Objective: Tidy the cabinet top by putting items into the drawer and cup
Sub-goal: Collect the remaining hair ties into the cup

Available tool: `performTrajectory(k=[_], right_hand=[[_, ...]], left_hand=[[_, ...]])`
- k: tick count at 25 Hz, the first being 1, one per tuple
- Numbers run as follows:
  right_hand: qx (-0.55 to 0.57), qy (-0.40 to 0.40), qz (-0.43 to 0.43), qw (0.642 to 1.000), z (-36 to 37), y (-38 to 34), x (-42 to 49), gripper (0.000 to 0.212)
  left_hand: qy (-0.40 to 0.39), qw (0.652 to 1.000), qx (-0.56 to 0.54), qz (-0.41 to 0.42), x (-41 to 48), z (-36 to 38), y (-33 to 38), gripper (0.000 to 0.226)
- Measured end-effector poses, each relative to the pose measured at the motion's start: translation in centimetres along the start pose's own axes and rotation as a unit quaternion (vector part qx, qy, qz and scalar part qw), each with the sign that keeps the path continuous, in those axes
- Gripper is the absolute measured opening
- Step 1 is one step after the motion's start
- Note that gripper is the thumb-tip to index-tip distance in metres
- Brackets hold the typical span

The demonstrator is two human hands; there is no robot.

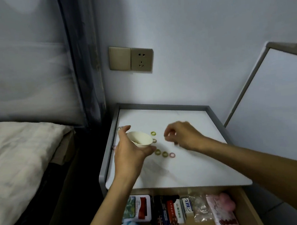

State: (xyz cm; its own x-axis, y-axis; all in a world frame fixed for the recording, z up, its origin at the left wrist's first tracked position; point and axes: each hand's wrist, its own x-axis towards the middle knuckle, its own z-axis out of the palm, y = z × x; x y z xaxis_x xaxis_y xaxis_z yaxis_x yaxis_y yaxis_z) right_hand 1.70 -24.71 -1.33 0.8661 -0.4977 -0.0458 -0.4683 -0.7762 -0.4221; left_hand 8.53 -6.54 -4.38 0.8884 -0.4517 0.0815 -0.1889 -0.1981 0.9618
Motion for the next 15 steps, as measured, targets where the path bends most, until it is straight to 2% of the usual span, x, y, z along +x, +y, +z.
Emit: performTrajectory(k=[3, 5, 8, 12, 15], right_hand=[[-0.063, -0.080, 0.079, 0.992, 4.2, 2.1, -0.7, 0.045], [-0.062, -0.055, 0.071, 0.994, 6.5, 1.7, -0.9, 0.055], [-0.060, -0.012, 0.023, 0.998, 7.8, 0.2, -0.1, 0.048], [-0.053, -0.009, -0.022, 0.998, 7.9, -0.2, 0.7, 0.026], [-0.053, -0.007, -0.043, 0.998, 7.9, 0.1, 0.9, 0.016]], left_hand=[[0.023, 1.000, -0.007, 0.000, 0.2, -1.3, 0.4, 0.096], [0.030, 0.999, -0.014, 0.005, 0.3, -2.1, 0.6, 0.095], [0.037, 0.999, -0.023, 0.007, 0.3, -3.0, 0.6, 0.094], [0.029, 0.999, -0.042, -0.009, 0.7, -3.6, 0.6, 0.095], [0.016, 0.997, -0.066, -0.030, 0.8, -3.4, 0.7, 0.093]])
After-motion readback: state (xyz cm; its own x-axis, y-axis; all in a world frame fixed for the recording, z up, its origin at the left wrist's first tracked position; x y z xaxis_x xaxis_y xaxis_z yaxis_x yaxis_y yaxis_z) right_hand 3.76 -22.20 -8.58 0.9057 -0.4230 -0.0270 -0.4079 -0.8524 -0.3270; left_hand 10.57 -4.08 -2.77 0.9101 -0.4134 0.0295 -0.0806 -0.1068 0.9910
